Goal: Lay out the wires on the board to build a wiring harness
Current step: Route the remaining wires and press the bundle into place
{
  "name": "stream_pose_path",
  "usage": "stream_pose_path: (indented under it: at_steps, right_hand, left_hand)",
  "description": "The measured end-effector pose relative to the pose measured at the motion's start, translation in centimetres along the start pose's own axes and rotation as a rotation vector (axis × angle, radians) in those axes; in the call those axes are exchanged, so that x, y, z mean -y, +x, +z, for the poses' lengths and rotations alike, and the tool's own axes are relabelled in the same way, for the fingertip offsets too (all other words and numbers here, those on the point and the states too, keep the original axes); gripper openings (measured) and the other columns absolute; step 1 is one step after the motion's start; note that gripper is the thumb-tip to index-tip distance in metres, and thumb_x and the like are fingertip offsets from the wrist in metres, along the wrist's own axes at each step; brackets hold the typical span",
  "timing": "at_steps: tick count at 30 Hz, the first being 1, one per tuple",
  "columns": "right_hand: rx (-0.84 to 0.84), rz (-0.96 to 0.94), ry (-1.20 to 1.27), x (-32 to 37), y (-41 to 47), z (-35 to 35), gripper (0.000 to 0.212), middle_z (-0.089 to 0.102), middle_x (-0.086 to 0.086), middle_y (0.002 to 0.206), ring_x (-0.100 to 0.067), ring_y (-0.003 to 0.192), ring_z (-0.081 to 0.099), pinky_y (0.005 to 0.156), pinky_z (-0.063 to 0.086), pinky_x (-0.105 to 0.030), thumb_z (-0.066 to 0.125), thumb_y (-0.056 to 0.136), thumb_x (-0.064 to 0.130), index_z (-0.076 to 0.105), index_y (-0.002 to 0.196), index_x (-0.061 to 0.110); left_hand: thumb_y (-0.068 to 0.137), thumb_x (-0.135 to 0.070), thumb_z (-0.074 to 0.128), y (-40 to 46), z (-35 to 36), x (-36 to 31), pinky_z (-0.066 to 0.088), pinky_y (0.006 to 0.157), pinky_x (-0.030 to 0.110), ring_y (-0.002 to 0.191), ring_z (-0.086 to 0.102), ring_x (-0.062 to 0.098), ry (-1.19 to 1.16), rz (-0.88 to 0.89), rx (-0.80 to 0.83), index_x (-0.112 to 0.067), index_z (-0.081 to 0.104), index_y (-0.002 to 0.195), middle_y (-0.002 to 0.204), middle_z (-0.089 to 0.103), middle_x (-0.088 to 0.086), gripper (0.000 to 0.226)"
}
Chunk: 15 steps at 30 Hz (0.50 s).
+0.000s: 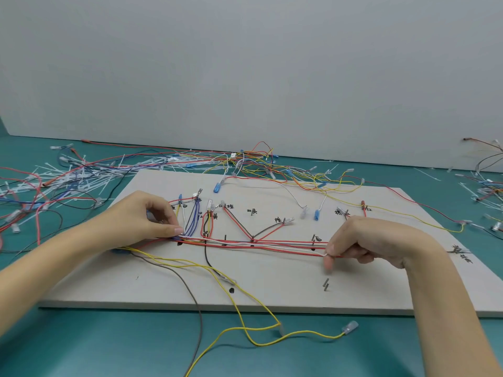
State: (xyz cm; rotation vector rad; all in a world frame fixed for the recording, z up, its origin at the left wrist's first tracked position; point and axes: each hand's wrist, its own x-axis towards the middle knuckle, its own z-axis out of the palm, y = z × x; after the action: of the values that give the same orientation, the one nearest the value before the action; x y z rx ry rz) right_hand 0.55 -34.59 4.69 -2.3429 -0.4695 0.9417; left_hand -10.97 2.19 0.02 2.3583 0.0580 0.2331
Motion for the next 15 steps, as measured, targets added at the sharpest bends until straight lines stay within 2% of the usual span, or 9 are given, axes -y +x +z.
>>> stream_pose_path:
  at_steps: [3, 6, 8, 11, 13, 15]
  right_hand:
    - [-0.026, 0.089, -0.015, 0.4, 0.1, 0.3, 0.024, 0.024, 0.004, 0.05, -0.015, 0.05, 0.02, 0.05, 0.015, -0.025, 0.056, 0.082, 0.008, 0.076, 0.069, 0.005]
    - [-0.047, 0.144, -0.007, 0.7, 0.2, 0.5, 0.023, 0.027, 0.004, 0.048, -0.016, 0.052, 0.018, 0.048, 0.014, -0.024, 0.058, 0.081, 0.007, 0.076, 0.068, 0.005]
    - [-0.075, 0.163, 0.005, 0.8, 0.2, 0.5, 0.02, 0.032, 0.003, 0.046, -0.015, 0.049, 0.02, 0.045, 0.016, -0.022, 0.061, 0.079, 0.008, 0.076, 0.067, 0.004]
    - [-0.129, 0.173, 0.017, 0.8, 0.2, 0.4, 0.014, 0.042, 0.001, 0.047, -0.013, 0.045, 0.027, 0.04, 0.02, -0.019, 0.066, 0.075, 0.009, 0.077, 0.067, 0.003]
    - [-0.169, 0.173, 0.031, 0.9, 0.3, 0.5, 0.013, 0.044, 0.0, 0.046, -0.012, 0.041, 0.029, 0.039, 0.02, -0.019, 0.067, 0.072, 0.009, 0.076, 0.066, 0.003]
    - [-0.223, 0.169, 0.045, 0.9, 0.6, 0.6, 0.011, 0.044, -0.001, 0.045, -0.013, 0.039, 0.029, 0.039, 0.02, -0.019, 0.068, 0.069, 0.008, 0.074, 0.062, 0.002]
  left_hand:
    - [0.067, -0.013, 0.087, 0.0, 0.2, -0.3, 0.04, 0.06, 0.007, 0.065, 0.059, 0.003, 0.048, 0.036, -0.055, -0.029, 0.07, 0.065, 0.071, 0.069, -0.006, 0.024]
    - [0.07, 0.0, 0.078, 0.0, 1.1, -1.3, 0.036, 0.069, 0.006, 0.081, 0.055, 0.006, 0.103, 0.093, -0.119, -0.035, 0.07, 0.069, 0.08, 0.065, -0.009, 0.035]
    - [0.071, 0.004, 0.071, -0.1, 2.3, -2.9, 0.037, 0.077, 0.012, 0.085, 0.052, 0.008, 0.147, 0.175, -0.134, -0.039, 0.07, 0.072, 0.083, 0.063, -0.012, 0.044]
    - [0.078, -0.009, 0.073, 0.1, 4.5, -5.3, 0.04, 0.087, 0.032, 0.093, 0.051, 0.015, 0.219, 0.31, -0.08, -0.036, 0.073, 0.085, 0.09, 0.063, -0.013, 0.027]
    - [0.086, -0.022, 0.07, 0.5, 6.0, -6.7, 0.039, 0.088, 0.031, 0.096, 0.046, 0.01, 0.262, 0.379, 0.001, -0.033, 0.074, 0.097, 0.094, 0.061, -0.017, 0.016]
    - [0.093, -0.025, 0.062, 1.1, 7.9, -8.1, 0.037, 0.088, 0.025, 0.098, 0.044, 0.009, 0.25, 0.431, 0.061, -0.028, 0.073, 0.108, 0.097, 0.063, -0.016, 0.019]
